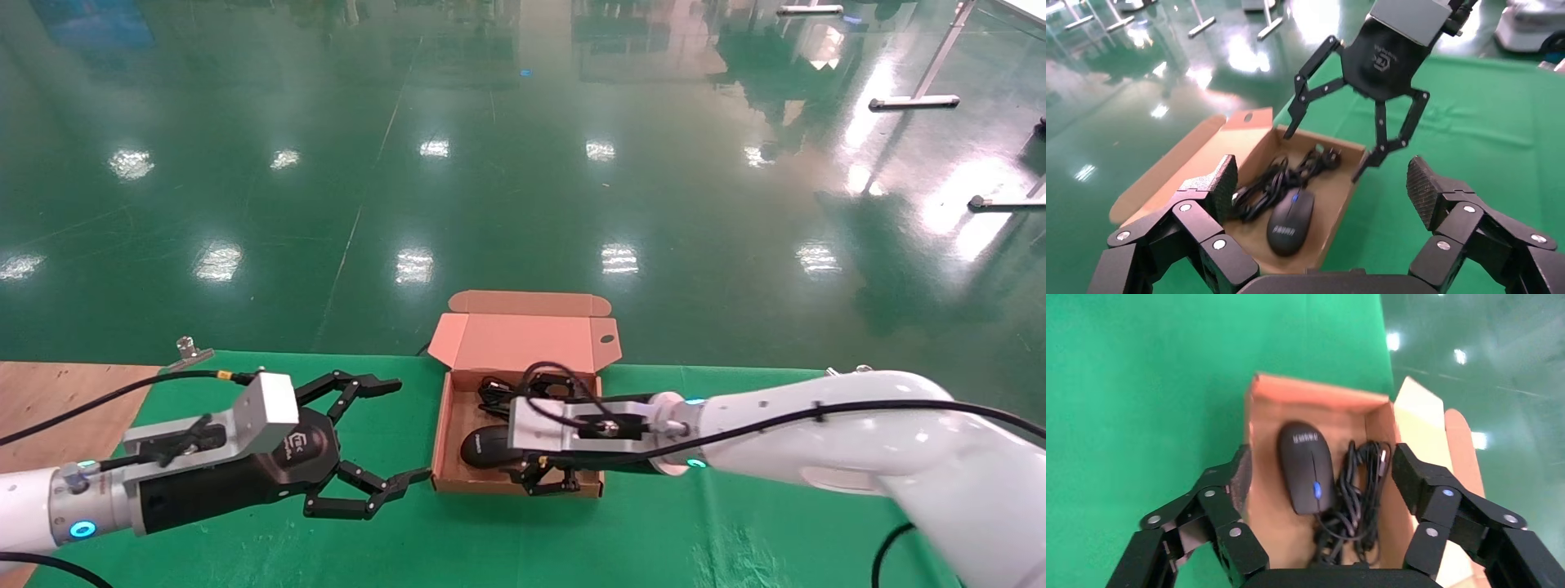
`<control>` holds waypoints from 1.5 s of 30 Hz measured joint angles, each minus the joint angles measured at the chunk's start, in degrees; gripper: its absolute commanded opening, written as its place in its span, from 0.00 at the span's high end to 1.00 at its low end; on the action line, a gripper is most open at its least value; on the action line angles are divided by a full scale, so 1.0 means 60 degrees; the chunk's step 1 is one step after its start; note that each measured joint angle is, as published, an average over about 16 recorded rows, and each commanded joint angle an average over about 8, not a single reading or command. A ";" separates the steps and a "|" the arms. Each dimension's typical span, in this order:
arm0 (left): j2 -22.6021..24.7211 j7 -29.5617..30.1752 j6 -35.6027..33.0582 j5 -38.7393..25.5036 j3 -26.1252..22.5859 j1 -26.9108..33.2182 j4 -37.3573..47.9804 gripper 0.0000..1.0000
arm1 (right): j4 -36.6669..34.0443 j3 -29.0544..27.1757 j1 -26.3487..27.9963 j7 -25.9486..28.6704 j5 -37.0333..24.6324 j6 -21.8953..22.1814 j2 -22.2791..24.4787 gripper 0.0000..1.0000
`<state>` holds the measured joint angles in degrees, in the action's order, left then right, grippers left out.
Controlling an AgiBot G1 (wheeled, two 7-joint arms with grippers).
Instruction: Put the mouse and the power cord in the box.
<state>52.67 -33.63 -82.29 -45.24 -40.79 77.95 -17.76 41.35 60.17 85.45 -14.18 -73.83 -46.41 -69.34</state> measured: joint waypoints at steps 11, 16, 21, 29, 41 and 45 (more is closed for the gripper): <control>-0.0679 0.1708 -0.0131 0.0130 0.0953 -0.0630 -0.2148 0.00 | 0.1249 -0.1711 -0.0926 0.0966 0.1239 -0.1523 0.1330 0.00; -0.0989 0.2486 -0.0190 0.0189 0.1387 -0.0917 -0.3126 0.00 | 0.1818 -0.2491 -0.1348 0.1407 0.1804 -0.2216 0.1936 0.00; -0.1296 0.3260 -0.0250 0.0248 0.1819 -0.1203 -0.4099 0.00 | 0.2385 -0.3267 -0.1767 0.1845 0.2365 -0.2906 0.2539 0.00; -0.1791 0.4504 -0.0345 0.0343 0.2514 -0.1662 -0.5664 0.00 | 0.3295 -0.4514 -0.2442 0.2549 0.3268 -0.4016 0.3509 0.00; -0.2530 0.6361 -0.0487 0.0484 0.3550 -0.2348 -0.8000 0.00 | 0.4651 -0.6372 -0.3447 0.3598 0.4614 -0.5669 0.4953 0.00; -0.2745 0.6888 -0.0532 0.0526 0.3853 -0.2547 -0.8686 0.00 | 0.5044 -0.6916 -0.3735 0.3887 0.5004 -0.6151 0.5373 0.00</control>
<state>36.20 7.69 -85.49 -42.08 -17.67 62.66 -69.88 71.62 18.67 63.04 9.14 -43.80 -83.32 -37.10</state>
